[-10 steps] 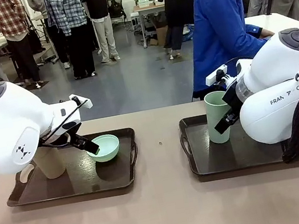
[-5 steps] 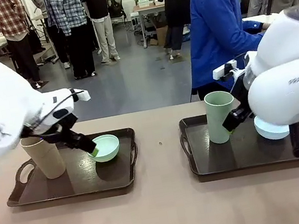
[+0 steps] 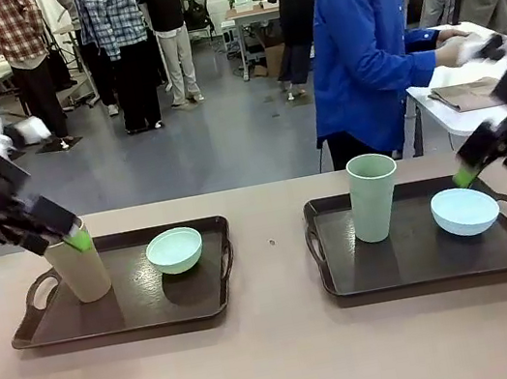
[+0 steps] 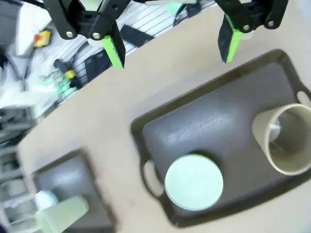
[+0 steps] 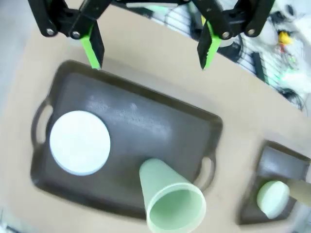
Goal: Set up a tray with a mat and arrange the tableware.
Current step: Pick up the Picnic Bowl and Reusable plastic cup from the Handle tray in front of the human's position and hold them in the air.
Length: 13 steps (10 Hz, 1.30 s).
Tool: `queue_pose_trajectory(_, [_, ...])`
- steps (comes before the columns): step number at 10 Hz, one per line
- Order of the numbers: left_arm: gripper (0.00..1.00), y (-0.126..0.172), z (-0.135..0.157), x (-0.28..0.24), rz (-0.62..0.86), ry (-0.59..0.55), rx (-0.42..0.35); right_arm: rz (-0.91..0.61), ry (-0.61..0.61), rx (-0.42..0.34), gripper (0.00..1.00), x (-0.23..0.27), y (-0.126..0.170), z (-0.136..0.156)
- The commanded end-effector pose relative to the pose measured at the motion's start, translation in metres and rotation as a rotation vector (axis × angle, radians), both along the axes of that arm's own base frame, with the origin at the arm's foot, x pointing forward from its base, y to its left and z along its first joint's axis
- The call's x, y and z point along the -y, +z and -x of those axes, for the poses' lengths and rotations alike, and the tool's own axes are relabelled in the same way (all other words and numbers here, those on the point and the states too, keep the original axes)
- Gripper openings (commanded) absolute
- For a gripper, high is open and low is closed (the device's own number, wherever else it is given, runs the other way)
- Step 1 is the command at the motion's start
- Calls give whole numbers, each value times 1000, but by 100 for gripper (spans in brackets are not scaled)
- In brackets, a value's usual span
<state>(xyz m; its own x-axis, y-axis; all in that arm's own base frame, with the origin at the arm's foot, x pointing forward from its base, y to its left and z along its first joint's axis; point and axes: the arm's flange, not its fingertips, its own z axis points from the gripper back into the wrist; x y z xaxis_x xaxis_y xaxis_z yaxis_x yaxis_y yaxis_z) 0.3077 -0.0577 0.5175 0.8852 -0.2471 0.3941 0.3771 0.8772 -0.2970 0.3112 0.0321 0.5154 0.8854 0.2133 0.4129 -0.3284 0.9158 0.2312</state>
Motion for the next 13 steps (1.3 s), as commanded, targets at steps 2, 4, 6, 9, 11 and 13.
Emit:
queue_pose_trajectory(2, [100, -12, -10, -63, 416, -21, 31, -477, 1, 91, 100, 89, -88, 42])
queue_pose_trajectory(4, [100, -19, -12, -127, 720, 29, -17, -715, -2, 46, 100, 123, -110, 41])
queue_pose_trajectory(6, [100, -44, -3, -145, 926, 64, 19, -874, -30, 36, 100, 148, -132, 39])
queue_pose_trajectory(9, [100, -64, 17, -148, 989, 151, 10, -936, -117, -52, 100, 186, -164, 45])
queue_pose_trajectory(11, [100, -67, 28, -135, 887, 181, -24, -916, -157, -80, 100, 214, -171, 61])
queue_pose_trajectory(13, [100, -74, 37, -131, 826, 225, -62, -910, -197, -55, 100, 237, -168, 82])
